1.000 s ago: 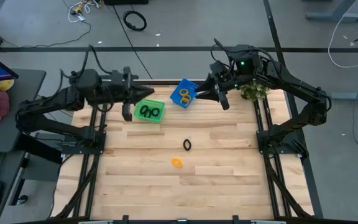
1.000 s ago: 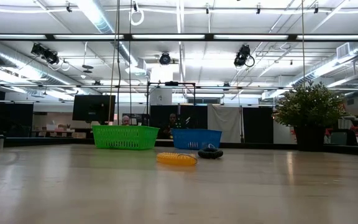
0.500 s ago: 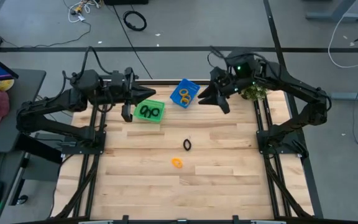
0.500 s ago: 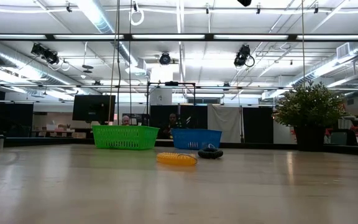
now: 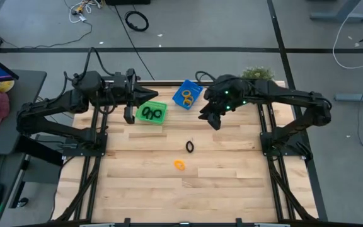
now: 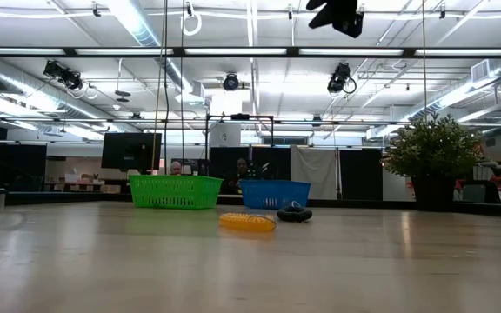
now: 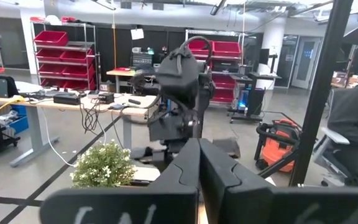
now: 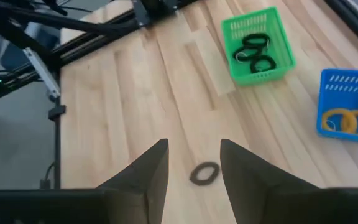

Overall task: Sort spring keychains into baskets
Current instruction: Put the black spring keychain into the green basket

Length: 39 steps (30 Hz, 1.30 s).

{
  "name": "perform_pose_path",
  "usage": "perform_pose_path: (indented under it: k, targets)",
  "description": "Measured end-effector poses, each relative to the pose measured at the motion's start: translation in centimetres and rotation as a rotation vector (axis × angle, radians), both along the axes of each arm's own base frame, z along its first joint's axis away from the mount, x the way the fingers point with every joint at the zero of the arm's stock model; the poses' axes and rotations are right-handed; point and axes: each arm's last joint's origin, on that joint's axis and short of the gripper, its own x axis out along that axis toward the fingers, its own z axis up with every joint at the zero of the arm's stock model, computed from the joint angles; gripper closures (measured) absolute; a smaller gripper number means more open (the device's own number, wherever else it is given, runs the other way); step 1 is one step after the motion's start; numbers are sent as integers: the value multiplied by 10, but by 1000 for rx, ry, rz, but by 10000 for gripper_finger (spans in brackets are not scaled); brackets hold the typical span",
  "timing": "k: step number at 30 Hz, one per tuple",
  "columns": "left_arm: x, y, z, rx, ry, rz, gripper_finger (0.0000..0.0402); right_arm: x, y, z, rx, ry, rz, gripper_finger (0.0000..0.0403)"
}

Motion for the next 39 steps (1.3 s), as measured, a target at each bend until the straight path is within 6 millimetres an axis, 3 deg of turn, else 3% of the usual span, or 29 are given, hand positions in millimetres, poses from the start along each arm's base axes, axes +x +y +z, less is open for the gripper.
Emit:
perform_pose_path:
  k: [10, 15, 21, 26, 32, 39]
  targets:
    - [0, 0, -1, -1, 15, -1, 399, 31, -3, -31, -41, 84, 129, 256]
    - [0, 0, -2, -2, 21, -1, 396, 46, -3, -51, -123, 128, 247, 235]
    - [0, 0, -2, -2, 21, -1, 399, 70, -2, -86, -210, 214, 403, 188]
    - [0, 0, -4, -6, 42, -1, 395, 92, 0, -128, -263, 301, 548, 162]
    - [-2, -2, -5, -6, 57, -11, 394, 108, 6, -168, -347, 386, 708, 163]
    - [-5, -6, -3, -5, 50, -26, 397, 116, 7, -195, -430, 422, 862, 181]
